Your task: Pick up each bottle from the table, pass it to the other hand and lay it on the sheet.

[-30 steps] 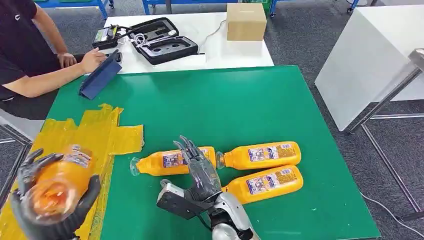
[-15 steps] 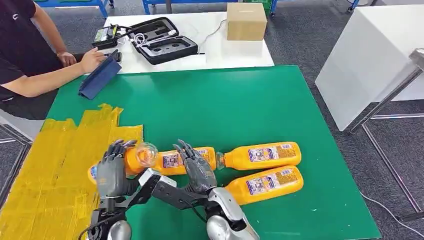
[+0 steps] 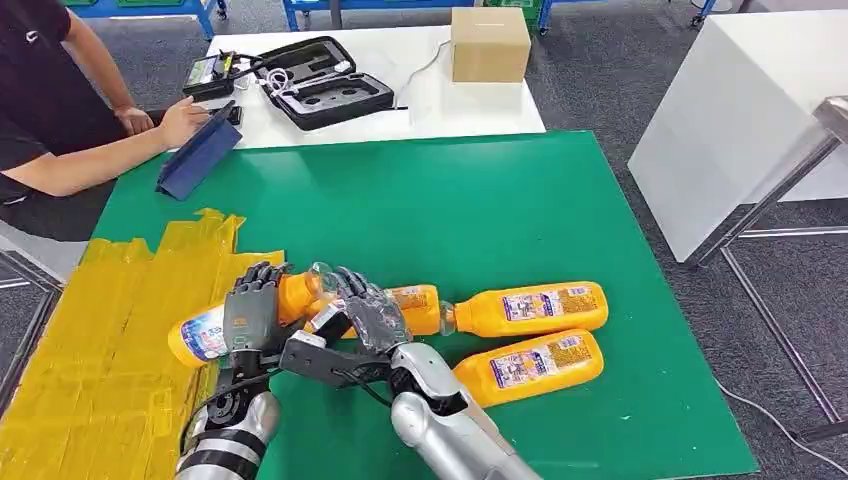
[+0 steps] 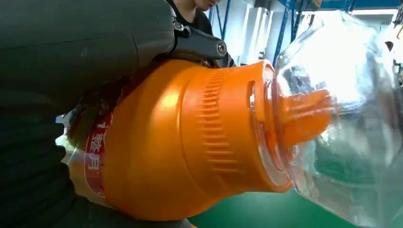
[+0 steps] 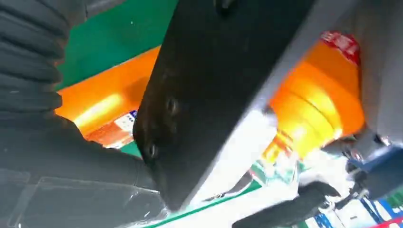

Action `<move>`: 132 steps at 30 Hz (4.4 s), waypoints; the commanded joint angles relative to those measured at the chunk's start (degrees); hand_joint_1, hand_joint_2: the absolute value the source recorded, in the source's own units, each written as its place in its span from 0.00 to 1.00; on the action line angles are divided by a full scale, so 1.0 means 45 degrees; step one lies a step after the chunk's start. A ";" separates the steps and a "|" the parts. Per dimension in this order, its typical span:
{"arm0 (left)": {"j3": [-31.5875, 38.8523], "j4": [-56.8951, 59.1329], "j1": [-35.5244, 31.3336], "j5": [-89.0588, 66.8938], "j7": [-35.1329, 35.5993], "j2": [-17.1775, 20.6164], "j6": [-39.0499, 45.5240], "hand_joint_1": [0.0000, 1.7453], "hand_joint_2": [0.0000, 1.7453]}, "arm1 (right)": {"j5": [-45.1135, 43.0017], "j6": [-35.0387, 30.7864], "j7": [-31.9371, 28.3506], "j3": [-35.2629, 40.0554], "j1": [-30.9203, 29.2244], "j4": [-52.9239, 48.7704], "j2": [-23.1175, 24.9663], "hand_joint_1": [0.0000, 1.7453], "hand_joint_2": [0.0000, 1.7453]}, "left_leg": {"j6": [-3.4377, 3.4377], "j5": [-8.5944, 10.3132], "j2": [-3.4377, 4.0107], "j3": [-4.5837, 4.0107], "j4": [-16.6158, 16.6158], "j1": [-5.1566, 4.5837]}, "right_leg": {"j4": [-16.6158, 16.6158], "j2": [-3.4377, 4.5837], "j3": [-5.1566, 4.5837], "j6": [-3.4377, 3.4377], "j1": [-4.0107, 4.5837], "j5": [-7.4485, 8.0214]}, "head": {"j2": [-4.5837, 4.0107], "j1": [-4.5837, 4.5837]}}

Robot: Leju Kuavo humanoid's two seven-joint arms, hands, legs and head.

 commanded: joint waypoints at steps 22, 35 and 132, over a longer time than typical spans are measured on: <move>0.2810 0.3022 -0.1721 0.2760 -0.0852 0.0128 -0.1272 0.00 0.00 | 0.1290 0.0887 0.1604 0.0301 -0.2693 0.5660 -0.0293 0.00 1.00 | -0.0006 0.0025 0.0070 0.0006 -0.0008 0.0044 | 0.0019 0.0049 -0.0023 0.0004 0.0040 0.0028 | 0.0000 0.0000; 0.2871 0.2075 -0.1585 0.5829 -0.2574 -0.0074 -0.2807 0.00 0.00 | 0.2299 0.2582 0.2564 0.1189 -0.2873 0.6969 -0.0227 0.00 1.00 | -0.0008 0.0022 -0.0014 0.0043 -0.0003 0.0020 | 0.0015 -0.0028 0.0028 -0.0003 0.0009 0.0015 | 0.0000 0.0000; -0.0083 -0.5113 0.4273 2.1373 -0.4825 -0.0715 -1.3384 0.01 1.00 | -0.1425 -0.0121 -0.2165 0.5535 -0.0279 0.1934 0.0229 1.00 1.00 | 0.0004 0.0024 -0.0002 -0.0114 0.0002 0.0007 | 0.0021 -0.0017 -0.0129 0.0009 -0.0002 0.0013 | 0.0000 0.0000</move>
